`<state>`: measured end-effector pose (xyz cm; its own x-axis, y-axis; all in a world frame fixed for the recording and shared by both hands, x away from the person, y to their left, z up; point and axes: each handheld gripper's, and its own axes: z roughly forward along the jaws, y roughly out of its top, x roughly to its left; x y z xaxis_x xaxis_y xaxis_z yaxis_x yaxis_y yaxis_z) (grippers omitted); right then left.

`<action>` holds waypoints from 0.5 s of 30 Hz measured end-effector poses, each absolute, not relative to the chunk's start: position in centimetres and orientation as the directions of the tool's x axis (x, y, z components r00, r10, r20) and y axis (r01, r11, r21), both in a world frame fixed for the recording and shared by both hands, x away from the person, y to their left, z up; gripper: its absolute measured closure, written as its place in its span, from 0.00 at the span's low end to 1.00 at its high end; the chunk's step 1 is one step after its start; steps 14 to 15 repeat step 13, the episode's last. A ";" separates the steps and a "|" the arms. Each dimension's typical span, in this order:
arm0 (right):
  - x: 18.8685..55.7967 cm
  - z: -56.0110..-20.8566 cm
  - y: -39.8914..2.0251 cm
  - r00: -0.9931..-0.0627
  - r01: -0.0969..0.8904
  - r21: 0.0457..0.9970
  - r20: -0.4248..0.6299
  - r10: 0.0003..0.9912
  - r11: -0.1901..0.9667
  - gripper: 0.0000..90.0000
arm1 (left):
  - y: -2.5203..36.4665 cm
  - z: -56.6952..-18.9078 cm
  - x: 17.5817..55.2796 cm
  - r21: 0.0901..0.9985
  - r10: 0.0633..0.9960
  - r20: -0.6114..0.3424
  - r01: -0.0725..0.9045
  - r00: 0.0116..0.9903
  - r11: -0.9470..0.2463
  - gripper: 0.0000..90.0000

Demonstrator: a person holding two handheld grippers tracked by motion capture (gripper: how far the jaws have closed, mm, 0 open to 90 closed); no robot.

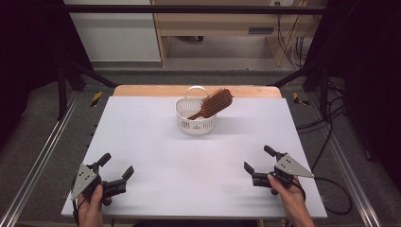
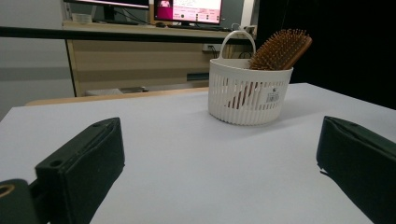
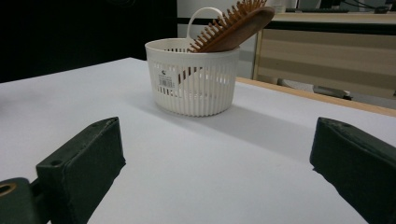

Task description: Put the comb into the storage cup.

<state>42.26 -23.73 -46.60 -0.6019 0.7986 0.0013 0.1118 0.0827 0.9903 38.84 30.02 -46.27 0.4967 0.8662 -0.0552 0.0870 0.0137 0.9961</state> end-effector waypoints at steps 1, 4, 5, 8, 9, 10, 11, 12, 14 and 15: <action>42.3 -46.6 -23.6 -0.603 0.114 0.990 0.006 0.797 0.079 0.04 | 30.0 -46.3 38.8 0.996 0.866 -0.054 0.086 0.497 0.013 0.01; 42.6 -46.7 -23.2 -0.606 0.117 0.991 0.018 0.795 0.066 0.04 | 30.0 -46.2 38.9 0.996 0.864 -0.053 0.083 0.500 0.013 0.01; 42.6 -46.8 -23.0 -0.605 0.119 0.991 0.023 0.796 0.062 0.04 | 30.0 -46.2 38.9 0.996 0.865 -0.051 0.083 0.500 0.010 0.01; 42.8 -46.7 -22.6 -0.614 0.124 0.991 0.030 0.789 0.059 0.05 | 30.0 -46.3 39.0 0.996 0.866 -0.052 0.084 0.498 0.012 0.01; 42.8 -46.7 -22.4 -0.617 0.121 0.991 0.024 0.786 0.064 0.05 | 30.0 -46.3 39.0 0.996 0.867 -0.053 0.085 0.496 0.012 0.01; 42.7 -46.6 -22.2 -0.621 0.119 0.990 0.018 0.784 0.072 0.05 | 30.0 -46.3 39.0 0.996 0.867 -0.051 0.086 0.495 0.010 0.01; 42.8 -46.6 -22.1 -0.625 0.121 0.990 0.018 0.781 0.074 0.05 | 30.0 -46.3 39.0 0.996 0.868 -0.051 0.086 0.495 0.009 0.01; 42.8 -46.6 -21.9 -0.627 0.120 0.990 0.016 0.779 0.077 0.05 | 30.0 -46.3 39.0 0.996 0.868 -0.052 0.086 0.494 0.010 0.01; 42.8 -46.7 -21.8 -0.628 0.116 0.990 0.009 0.778 0.082 0.06 | 30.0 -46.3 39.0 0.996 0.868 -0.051 0.086 0.494 0.009 0.01; 42.8 -46.7 -21.8 -0.628 0.116 0.990 0.009 0.778 0.082 0.06 | 30.0 -46.3 39.0 0.996 0.868 -0.051 0.086 0.494 0.009 0.01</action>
